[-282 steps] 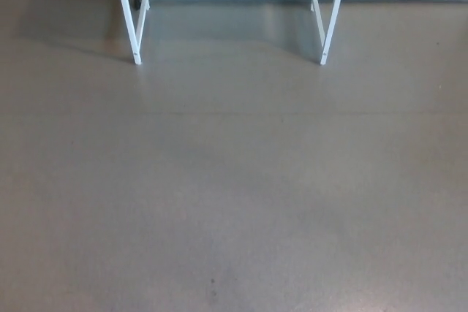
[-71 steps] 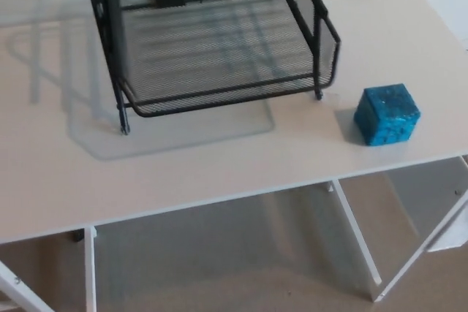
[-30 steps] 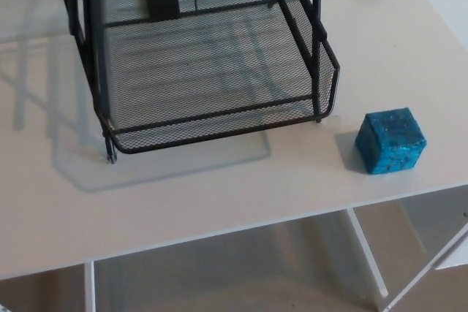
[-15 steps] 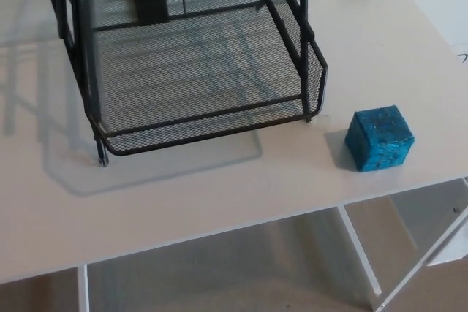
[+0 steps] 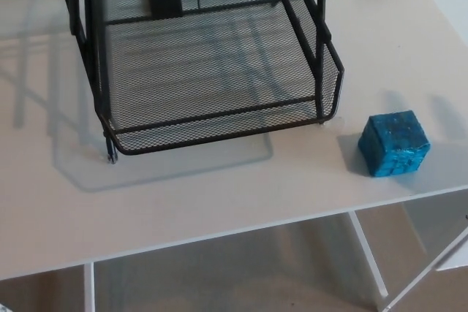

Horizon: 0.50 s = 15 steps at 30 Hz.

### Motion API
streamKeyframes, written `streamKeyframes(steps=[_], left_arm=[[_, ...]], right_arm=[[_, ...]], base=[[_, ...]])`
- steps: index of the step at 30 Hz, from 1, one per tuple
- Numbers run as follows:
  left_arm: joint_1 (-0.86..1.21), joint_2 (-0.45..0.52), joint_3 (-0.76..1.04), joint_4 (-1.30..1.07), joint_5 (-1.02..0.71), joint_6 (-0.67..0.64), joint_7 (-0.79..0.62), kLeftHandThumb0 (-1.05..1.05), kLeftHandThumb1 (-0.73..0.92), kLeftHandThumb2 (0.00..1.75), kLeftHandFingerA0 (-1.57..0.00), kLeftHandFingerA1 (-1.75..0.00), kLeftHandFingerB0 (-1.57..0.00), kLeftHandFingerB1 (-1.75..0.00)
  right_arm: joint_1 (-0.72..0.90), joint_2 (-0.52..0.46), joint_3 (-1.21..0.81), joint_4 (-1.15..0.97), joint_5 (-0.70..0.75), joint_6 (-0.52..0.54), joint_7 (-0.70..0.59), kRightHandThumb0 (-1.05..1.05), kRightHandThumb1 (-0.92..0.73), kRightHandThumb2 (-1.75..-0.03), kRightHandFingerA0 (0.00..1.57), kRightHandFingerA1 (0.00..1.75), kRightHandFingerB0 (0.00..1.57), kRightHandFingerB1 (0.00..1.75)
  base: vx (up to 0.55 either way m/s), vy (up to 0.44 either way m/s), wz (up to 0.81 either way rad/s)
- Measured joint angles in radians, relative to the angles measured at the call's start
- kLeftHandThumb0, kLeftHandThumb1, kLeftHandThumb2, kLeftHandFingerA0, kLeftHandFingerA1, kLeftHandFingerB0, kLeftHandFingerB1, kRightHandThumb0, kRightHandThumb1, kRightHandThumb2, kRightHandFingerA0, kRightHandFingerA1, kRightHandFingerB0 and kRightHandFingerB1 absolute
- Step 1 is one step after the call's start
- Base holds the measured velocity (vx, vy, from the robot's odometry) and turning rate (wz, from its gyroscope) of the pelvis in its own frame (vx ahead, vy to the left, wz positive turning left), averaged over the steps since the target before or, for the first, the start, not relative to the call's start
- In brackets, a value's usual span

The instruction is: The robot walks towards a desk on which a file tray is kept in the middle and a cube is kept to its right. The robot lifts the cube using its right hand and places it on the file tray.

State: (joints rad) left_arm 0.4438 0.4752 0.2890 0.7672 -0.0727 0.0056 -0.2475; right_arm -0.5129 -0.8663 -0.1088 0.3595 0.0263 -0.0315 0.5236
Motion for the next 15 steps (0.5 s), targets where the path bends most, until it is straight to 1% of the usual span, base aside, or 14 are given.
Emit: streamKeyframes(steps=[2, 3, 4, 5, 6, 7, 8, 9, 12, 15], left_arm=[[0.0, 0.0, -0.003, 0.0, 0.0, 0.0, 0.0, -0.74, 0.73, 1.03, -0.29, -0.58, -0.16, -0.48], [-0.001, 0.0, -0.004, 0.004, 0.0, 0.0, 0.0, -0.74, 0.73, 1.03, -0.29, -0.58, -0.16, -0.48], [-0.003, 0.0, -0.006, 0.008, 0.0, 0.0, 0.0, -0.72, 0.74, 1.04, -0.3, -0.58, -0.15, -0.48], [-0.004, 0.0, -0.007, 0.01, 0.0, 0.0, 0.0, -0.72, 0.74, 1.05, -0.31, -0.58, -0.16, -0.48], [-0.004, 0.0, -0.009, 0.011, 0.001, 0.0, 0.0, -0.73, 0.73, 1.06, -0.31, -0.59, -0.16, -0.48], [-0.004, 0.0, -0.012, 0.011, 0.001, 0.0, 0.0, -0.74, 0.74, 1.04, -0.3, -0.59, -0.16, -0.49], [-0.003, 0.0, -0.014, 0.011, 0.002, 0.0, 0.0, -0.75, 0.73, 1.04, -0.3, -0.58, -0.17, -0.49], [-0.003, 0.0, -0.016, 0.012, 0.003, 0.0, 0.0, -0.72, 0.74, 1.05, -0.31, -0.59, -0.16, -0.49], [-0.003, 0.0, -0.025, 0.017, 0.007, 0.0, 0.0, -0.73, 0.74, 1.06, -0.31, -0.59, -0.16, -0.48], [-0.004, 0.0, -0.032, 0.024, 0.012, 0.0, 0.0, -0.72, 0.74, 1.04, -0.3, -0.58, -0.16, -0.48]], right_arm=[[-0.04, 0.006, 0.071, -0.03, -0.025, 0.024, 0.013, -0.67, -0.37, -0.83, 0.0, 0.18, 0.0, 0.22], [-0.056, 0.012, 0.108, -0.042, -0.04, 0.037, 0.02, -0.67, -0.37, -0.83, 0.0, 0.18, 0.0, 0.22], [-0.071, 0.019, 0.143, -0.052, -0.054, 0.048, 0.026, -0.63, -0.34, -0.82, 0.0, 0.23, 0.0, 0.25], [-0.083, 0.027, 0.178, -0.06, -0.069, 0.059, 0.03, -0.63, -0.35, -0.81, 0.01, 0.22, 0.02, 0.26], [-0.092, 0.037, 0.212, -0.066, -0.084, 0.07, 0.036, -0.69, -0.35, -0.7, 0.0, 0.23, 0.02, 0.26], [-0.097, 0.046, 0.248, -0.073, -0.101, 0.081, 0.04, -0.63, -0.36, -0.81, 0.01, 0.2, 0.03, 0.26], [-0.1, 0.054, 0.277, -0.077, -0.114, 0.09, 0.044, -0.64, -0.36, -0.81, 0.02, 0.2, 0.04, 0.26], [-0.103, 0.065, 0.311, -0.079, -0.129, 0.1, 0.047, -0.66, -0.46, -0.55, 0.0, 0.29, 0.05, 0.29], [-0.11, 0.094, 0.393, -0.079, -0.173, 0.124, 0.054, -0.68, -0.46, -0.55, 0.0, 0.31, 0.1, 0.31], [-0.117, 0.127, 0.469, -0.075, -0.217, 0.148, 0.061, -0.67, -0.46, -0.55, 0.0, 0.33, 0.09, 0.31]], base=[[0.0, 0.0, 0.0], [0.0, 0.0, 0.0], [0.0, 0.0, 0.0], [0.0, 0.0, 0.0], [0.0, 0.0, 0.0], [0.0, 0.0, 0.0], [0.0, 0.0, 0.0], [0.0, 0.0, 0.0], [0.0, 0.0, 0.0], [0.0, 0.0, 0.0]])
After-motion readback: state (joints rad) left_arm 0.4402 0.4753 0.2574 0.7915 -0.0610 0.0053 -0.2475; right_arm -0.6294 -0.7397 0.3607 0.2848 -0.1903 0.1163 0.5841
